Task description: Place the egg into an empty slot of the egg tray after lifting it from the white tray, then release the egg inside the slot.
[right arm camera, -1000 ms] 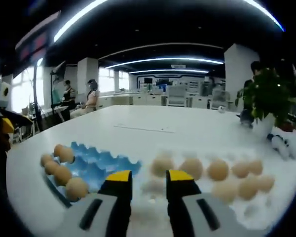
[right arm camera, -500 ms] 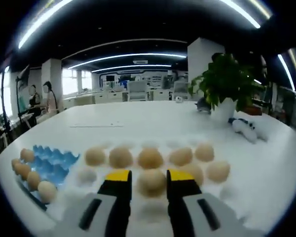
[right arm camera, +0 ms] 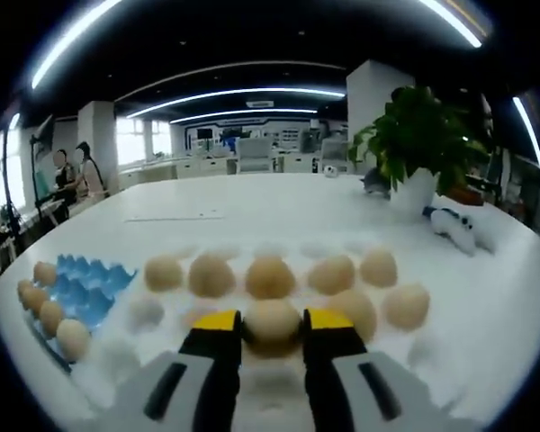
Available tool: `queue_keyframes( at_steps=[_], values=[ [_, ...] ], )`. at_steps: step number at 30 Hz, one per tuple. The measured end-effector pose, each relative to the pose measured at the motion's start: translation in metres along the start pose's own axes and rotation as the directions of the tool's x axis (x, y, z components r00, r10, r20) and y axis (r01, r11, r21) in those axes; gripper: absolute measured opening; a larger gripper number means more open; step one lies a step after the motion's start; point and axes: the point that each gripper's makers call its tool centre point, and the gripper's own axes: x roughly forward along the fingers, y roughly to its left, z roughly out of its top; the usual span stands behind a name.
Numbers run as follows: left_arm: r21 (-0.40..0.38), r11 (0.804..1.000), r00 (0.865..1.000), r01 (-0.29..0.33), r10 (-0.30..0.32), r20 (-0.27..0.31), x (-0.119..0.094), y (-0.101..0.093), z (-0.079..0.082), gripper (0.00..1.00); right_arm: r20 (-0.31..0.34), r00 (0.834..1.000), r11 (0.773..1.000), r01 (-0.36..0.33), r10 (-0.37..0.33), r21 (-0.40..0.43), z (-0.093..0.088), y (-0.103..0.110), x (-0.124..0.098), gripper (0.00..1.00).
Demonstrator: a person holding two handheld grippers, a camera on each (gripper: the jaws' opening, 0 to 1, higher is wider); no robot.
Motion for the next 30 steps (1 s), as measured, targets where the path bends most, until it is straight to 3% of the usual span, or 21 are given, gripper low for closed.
queue_keyframes(
  at_steps=[9,22,30],
  values=[
    [-0.004,1.000,1.000,-0.005,0.005,-0.002,-0.001,0.001,-0.002,0.71,0.033,0.999,1.000,-0.009,0.009,-0.002,0.013,0.001,-0.009,0.26],
    [-0.004,1.000,1.000,-0.004,0.004,0.000,-0.001,-0.001,-0.002,0.71,0.068,0.996,0.999,-0.051,0.052,-0.019,0.030,0.018,-0.020,0.26],
    [-0.003,1.000,1.000,0.000,0.000,-0.005,0.000,-0.003,-0.005,0.71,0.089,0.990,0.993,-0.110,0.113,-0.041,0.041,0.042,-0.025,0.26]
  ],
)
